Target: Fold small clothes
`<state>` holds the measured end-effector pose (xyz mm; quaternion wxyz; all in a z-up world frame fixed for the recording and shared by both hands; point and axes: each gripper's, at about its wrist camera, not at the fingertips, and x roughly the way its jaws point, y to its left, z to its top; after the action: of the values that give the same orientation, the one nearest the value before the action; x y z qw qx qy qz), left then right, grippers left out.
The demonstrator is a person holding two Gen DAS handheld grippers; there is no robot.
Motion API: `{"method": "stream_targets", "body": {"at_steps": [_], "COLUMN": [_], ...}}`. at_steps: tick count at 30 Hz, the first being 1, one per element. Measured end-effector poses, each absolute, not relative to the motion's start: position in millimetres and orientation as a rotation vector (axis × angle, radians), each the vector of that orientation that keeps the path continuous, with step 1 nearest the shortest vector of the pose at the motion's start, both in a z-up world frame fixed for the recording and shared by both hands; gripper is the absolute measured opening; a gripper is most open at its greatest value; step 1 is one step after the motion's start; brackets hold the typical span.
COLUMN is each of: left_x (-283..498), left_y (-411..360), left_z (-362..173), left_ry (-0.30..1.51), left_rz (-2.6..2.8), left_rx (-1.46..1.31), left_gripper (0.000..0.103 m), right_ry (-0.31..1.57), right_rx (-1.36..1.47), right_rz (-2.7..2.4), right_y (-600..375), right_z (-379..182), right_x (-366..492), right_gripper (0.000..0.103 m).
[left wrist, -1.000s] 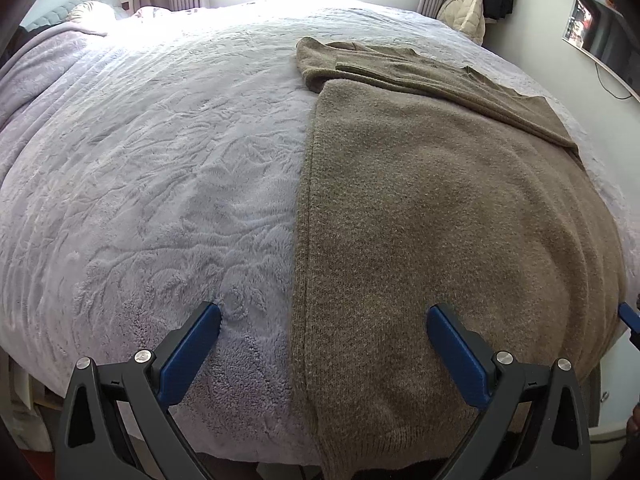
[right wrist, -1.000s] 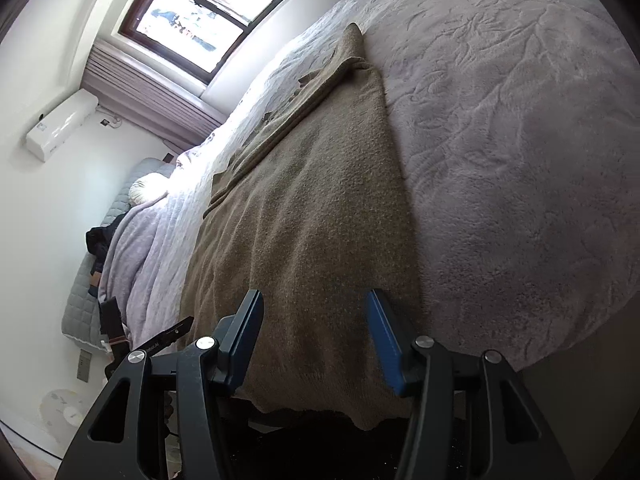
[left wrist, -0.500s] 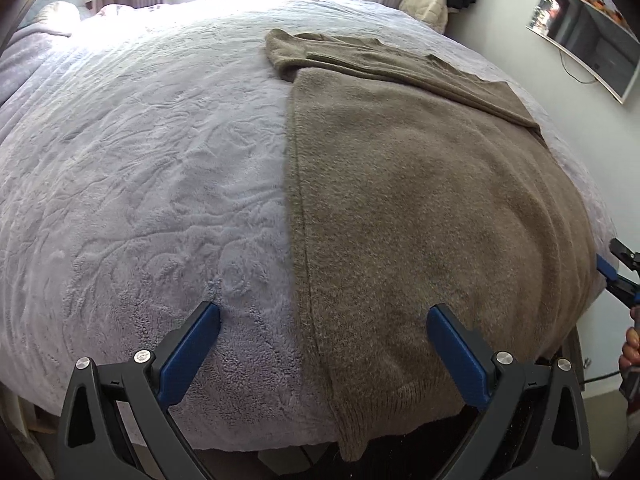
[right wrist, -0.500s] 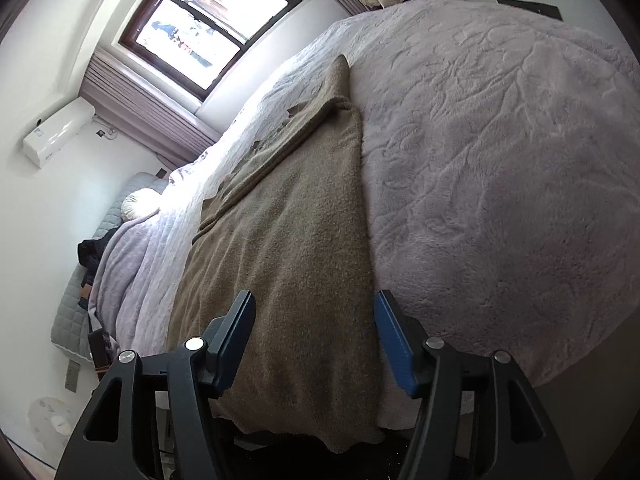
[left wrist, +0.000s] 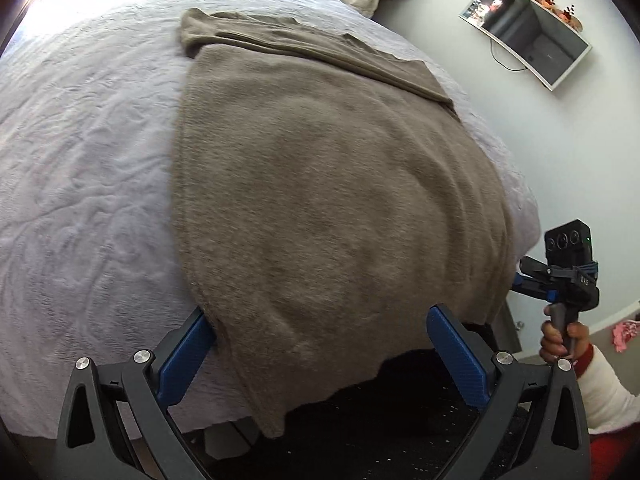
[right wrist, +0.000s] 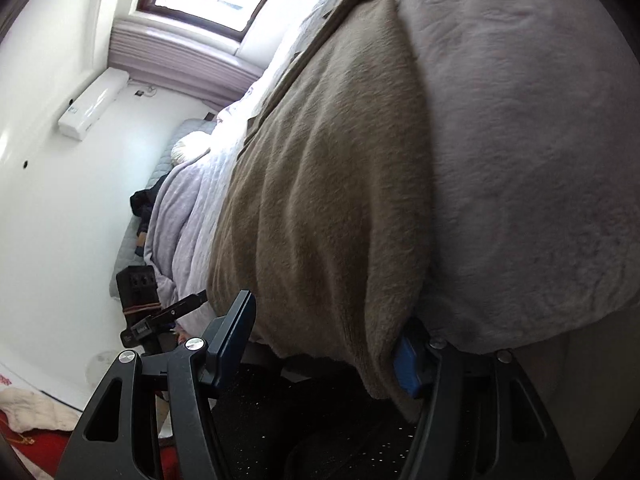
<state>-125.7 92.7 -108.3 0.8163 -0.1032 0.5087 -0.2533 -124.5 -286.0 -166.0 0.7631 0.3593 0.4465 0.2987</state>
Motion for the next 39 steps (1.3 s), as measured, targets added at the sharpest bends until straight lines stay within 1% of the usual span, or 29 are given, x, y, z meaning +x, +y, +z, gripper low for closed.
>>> {"method": "stream_targets", "body": {"at_steps": [3, 5, 10, 14, 15, 16, 17, 19, 21, 22, 23, 24, 25, 26, 27, 33, 39], "left_x": [-127, -130, -135, -136, -136, -137, -137, -139, -137, -136, -137, -136, -135, -136, -136, -132, -104], "left_y": [84, 75, 55, 53, 53, 54, 54, 56, 55, 55, 57, 59, 64, 71, 76, 93, 99], "left_z": [-108, -110, -115, -113, -112, -113, -112, -111, -112, -113, -113, -113, -113, -112, -111, -86, -42], "left_ry": [1.098, 1.106, 1.112, 1.100, 1.096, 1.093, 1.091, 1.082, 1.085, 1.084, 1.083, 1.086, 1.090, 1.089, 1.088, 1.018, 0.889], "left_rz": [-0.612, -0.647, -0.614, -0.596, -0.591, -0.581, -0.559, -0.549, -0.531, -0.517, -0.501, -0.489, -0.490, -0.497, -0.502, -0.556, -0.590], "left_rx": [-0.270, -0.256, -0.131, -0.165, -0.183, -0.191, -0.194, -0.203, -0.189, -0.178, -0.164, -0.161, -0.182, -0.216, -0.247, -0.384, -0.442], "left_gripper": [0.103, 0.103, 0.103, 0.103, 0.101, 0.098, 0.092, 0.086, 0.068, 0.061, 0.042, 0.025, 0.024, 0.021, 0.019, 0.018, 0.018], "right_ry": [0.948, 0.944, 1.017, 1.003, 1.008, 1.013, 1.018, 1.020, 1.017, 1.024, 1.037, 1.048, 1.042, 1.027, 1.000, 0.844, 0.734], "right_rx": [0.779, 0.768, 0.768, 0.790, 0.791, 0.793, 0.799, 0.816, 0.839, 0.837, 0.827, 0.818, 0.820, 0.832, 0.846, 0.959, 0.951], "right_rz": [0.724, 0.766, 0.741, 0.740, 0.738, 0.734, 0.729, 0.727, 0.736, 0.727, 0.712, 0.699, 0.700, 0.709, 0.724, 0.861, 0.919], "right_y": [-279, -272, -269, -268, -267, -265, -264, -265, -261, -260, -259, -258, -258, -259, -260, -273, -279], "right_z": [-160, -159, -182, -188, -189, -189, -190, -189, -189, -190, -190, -191, -190, -188, -184, -154, -109], "right_x": [-122, -119, -109, -114, -114, -114, -114, -113, -112, -112, -111, -110, -111, -112, -114, -117, -94], "right_gripper": [0.067, 0.068, 0.068, 0.068, 0.068, 0.068, 0.068, 0.068, 0.067, 0.062, 0.045, 0.033, 0.009, 0.007, 0.007, 0.007, 0.007]}}
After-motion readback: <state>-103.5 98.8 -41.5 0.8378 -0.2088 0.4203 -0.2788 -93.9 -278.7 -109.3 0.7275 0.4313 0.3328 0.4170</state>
